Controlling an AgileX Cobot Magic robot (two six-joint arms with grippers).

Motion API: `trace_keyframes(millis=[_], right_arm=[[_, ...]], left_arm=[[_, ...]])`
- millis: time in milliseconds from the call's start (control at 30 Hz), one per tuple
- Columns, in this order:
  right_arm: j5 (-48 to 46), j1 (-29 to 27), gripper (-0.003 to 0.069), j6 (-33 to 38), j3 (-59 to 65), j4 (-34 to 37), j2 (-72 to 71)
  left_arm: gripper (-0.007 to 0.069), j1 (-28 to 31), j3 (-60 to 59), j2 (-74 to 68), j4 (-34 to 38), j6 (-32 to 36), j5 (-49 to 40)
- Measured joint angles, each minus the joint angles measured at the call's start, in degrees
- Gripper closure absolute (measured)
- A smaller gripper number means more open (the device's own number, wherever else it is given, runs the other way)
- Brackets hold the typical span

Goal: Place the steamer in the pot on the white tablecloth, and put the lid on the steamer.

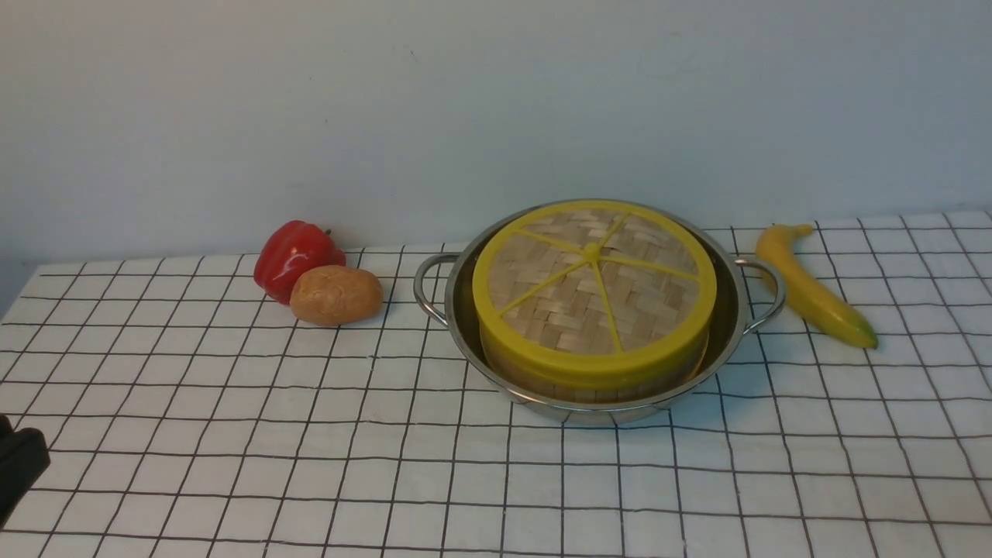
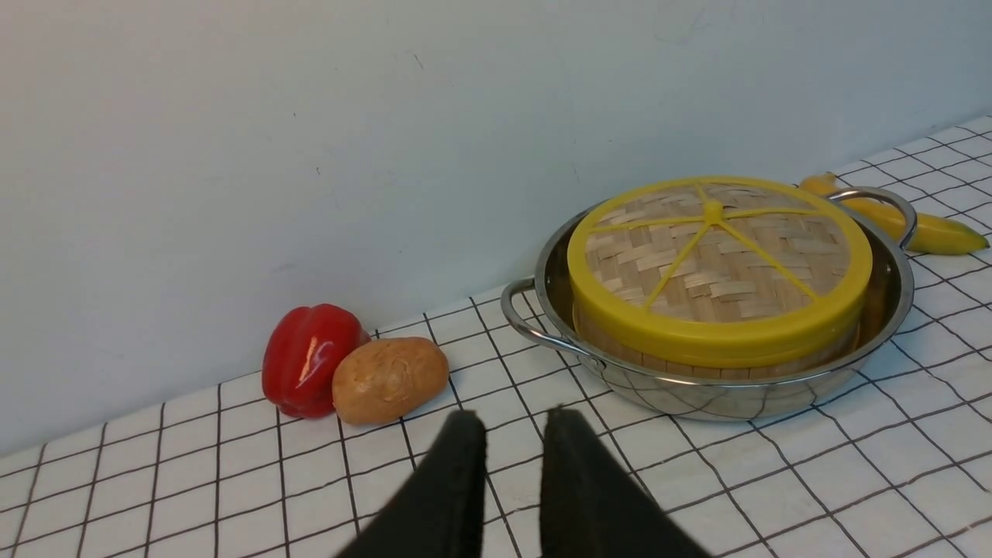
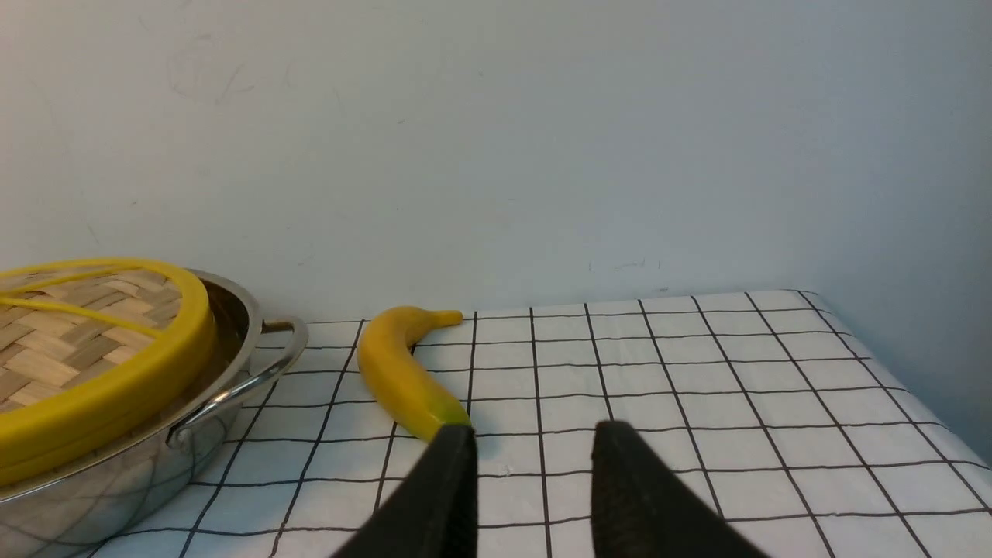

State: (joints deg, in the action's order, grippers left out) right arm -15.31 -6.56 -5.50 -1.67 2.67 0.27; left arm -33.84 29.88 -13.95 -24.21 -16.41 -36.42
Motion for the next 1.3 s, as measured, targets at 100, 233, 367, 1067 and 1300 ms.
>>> trace_keyframes(millis=[100,233,367,1067,1300], right_arm=[[0.0,0.0,0.0420,0.0,0.0,0.0,0.0],[0.0,0.0,0.0419,-0.1,0.0,0.0,0.0],[0.0,0.0,0.0419,-0.1,0.0,0.0,0.0],[-0.1,0.0,0.0419,-0.1,0.0,0.0,0.0],[-0.1,0.0,0.0419,-0.1,0.0,0.0,0.0]], left_arm=[[0.0507,0.0,0.0,0.0,0.0,0.0,0.0],[0.0507,0.0,0.0,0.0,0.0,0.0,0.0],[0.0496,0.0,0.0,0.0,0.0,0.0,0.0],[0.0465,34.7,-12.4,3.1,7.7,-0.6,16.6],[0.0453,37.0,-23.6,11.9,9.0,-0.8,24.9]])
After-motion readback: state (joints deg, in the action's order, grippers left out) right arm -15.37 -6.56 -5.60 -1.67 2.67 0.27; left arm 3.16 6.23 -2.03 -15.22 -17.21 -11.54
